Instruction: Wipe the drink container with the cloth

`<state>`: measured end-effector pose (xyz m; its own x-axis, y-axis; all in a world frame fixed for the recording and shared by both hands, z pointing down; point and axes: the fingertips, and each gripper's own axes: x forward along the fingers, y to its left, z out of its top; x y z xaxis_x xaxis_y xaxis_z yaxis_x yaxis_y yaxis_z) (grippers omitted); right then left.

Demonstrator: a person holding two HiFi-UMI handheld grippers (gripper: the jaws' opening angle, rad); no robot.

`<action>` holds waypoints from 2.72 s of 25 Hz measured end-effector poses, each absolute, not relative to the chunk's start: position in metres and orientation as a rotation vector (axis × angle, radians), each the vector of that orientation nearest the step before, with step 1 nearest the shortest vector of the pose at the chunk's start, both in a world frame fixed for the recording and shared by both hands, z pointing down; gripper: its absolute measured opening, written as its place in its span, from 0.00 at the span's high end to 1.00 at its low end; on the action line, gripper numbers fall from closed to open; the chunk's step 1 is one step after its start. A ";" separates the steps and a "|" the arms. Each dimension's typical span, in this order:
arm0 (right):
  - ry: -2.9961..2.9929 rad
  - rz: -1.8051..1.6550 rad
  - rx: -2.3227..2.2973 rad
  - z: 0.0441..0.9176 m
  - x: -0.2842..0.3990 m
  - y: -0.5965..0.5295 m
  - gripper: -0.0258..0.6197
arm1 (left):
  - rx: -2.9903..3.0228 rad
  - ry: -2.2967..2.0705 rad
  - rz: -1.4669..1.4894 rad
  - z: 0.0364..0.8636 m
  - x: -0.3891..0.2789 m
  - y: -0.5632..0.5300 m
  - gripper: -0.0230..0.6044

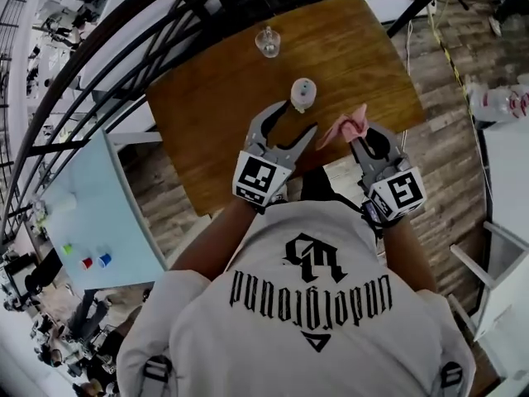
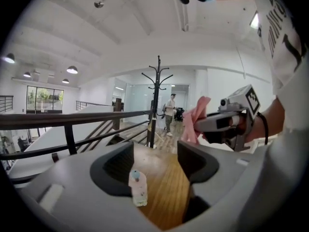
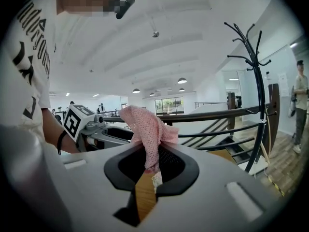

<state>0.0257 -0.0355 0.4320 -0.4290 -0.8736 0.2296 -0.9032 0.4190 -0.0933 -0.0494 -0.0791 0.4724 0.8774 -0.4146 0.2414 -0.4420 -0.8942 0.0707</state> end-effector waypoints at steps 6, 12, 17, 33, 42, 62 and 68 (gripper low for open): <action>-2.504 0.375 1.560 0.462 0.050 -0.056 0.89 | 2.871 -0.779 0.439 0.527 -0.026 -0.108 0.40; -2.504 0.433 1.502 0.490 0.067 -0.071 0.89 | 2.784 -0.929 0.515 0.577 -0.012 -0.137 0.33; -2.499 0.491 1.460 0.509 0.075 -0.079 0.89 | 2.724 -1.000 0.576 0.619 -0.009 -0.151 0.29; -2.513 0.561 1.335 0.547 0.090 -0.099 0.89 | 2.626 -1.165 0.653 0.688 -0.008 -0.180 0.26; -2.528 0.556 1.307 0.547 0.089 -0.102 0.89 | 2.665 -1.112 0.627 0.690 -0.010 -0.182 0.35; -2.681 0.418 1.204 0.489 0.070 -0.107 0.89 | 2.870 -0.742 0.553 0.530 -0.006 -0.175 0.35; -2.786 0.280 1.105 0.446 0.063 -0.113 0.89 | 2.932 -0.623 0.556 0.448 -0.001 -0.167 0.35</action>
